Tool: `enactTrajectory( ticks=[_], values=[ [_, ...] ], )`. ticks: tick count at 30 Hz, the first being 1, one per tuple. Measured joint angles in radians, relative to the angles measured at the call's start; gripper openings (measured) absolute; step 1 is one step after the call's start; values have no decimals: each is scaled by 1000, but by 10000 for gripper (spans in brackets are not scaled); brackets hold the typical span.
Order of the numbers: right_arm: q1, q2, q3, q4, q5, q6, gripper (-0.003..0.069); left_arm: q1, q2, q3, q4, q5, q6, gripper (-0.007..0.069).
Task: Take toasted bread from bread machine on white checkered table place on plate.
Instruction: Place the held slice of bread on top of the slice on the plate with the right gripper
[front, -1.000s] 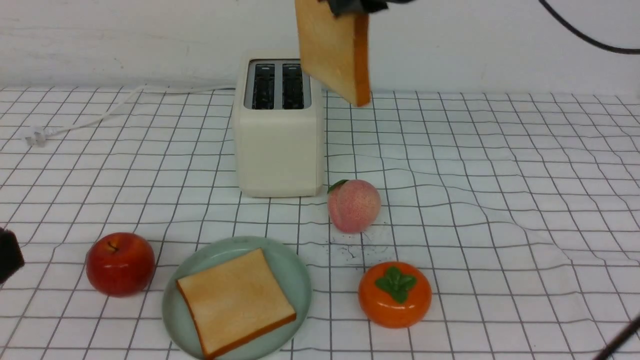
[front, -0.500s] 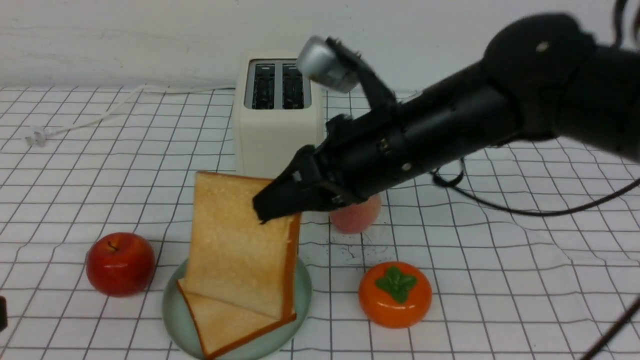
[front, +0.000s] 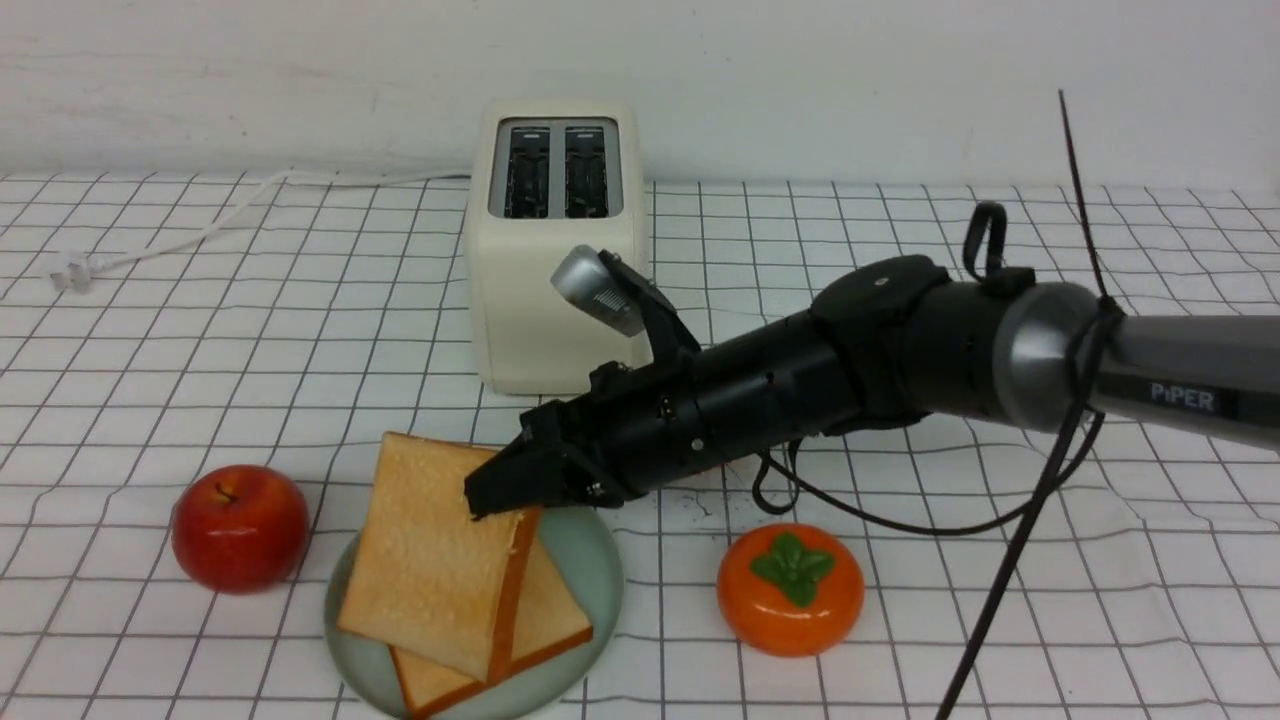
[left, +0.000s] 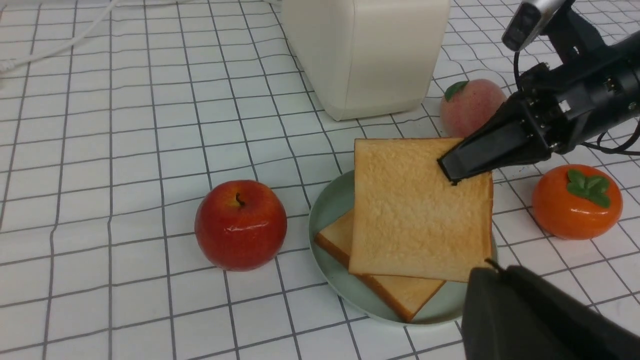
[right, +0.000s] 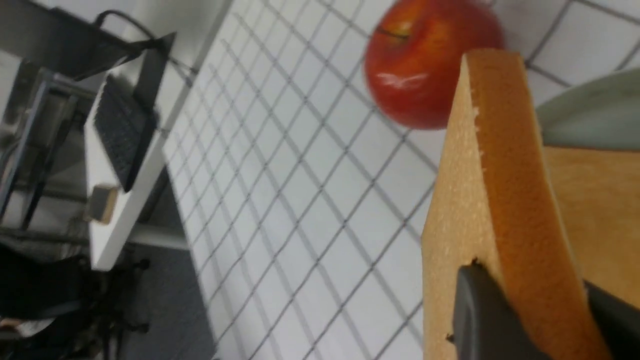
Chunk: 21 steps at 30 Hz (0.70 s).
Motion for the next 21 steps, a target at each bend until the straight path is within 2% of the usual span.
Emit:
enactTrajectory(
  ticks=[2, 3, 4, 5, 6, 7, 8, 10, 16, 21],
  values=[
    [0, 5, 0, -1, -22, -1, 195, 0, 0, 0, 0, 0, 0, -13],
    [0, 7, 0, -16, -48, -1, 270, 0, 0, 0, 0, 0, -1, -13],
    [0, 7, 0, -25, -54, -1, 318, 0, 0, 0, 0, 0, -1, -13],
    [0, 7, 0, -25, -54, -1, 328, 0, 0, 0, 0, 0, -1, -13],
    [0, 5, 0, -41, -60, -1, 395, 0, 0, 0, 0, 0, -2, -13],
    [-1, 3, 0, -47, -62, -1, 413, 0, 0, 0, 0, 0, -2, -13],
    [-4, -7, 0, -78, -67, 7, 482, 0, 0, 0, 0, 0, -3, -13],
    [-7, -25, 0, -133, -86, 33, 521, 0, 0, 0, 0, 0, -3, -13],
    [-9, -147, 0, -393, -136, 193, 529, 0, 0, 0, 0, 0, -3, -13],
    [-9, -297, -8, -648, -55, 375, 435, 0, 0, 0, 0, -10, -3, -13]
  ],
)
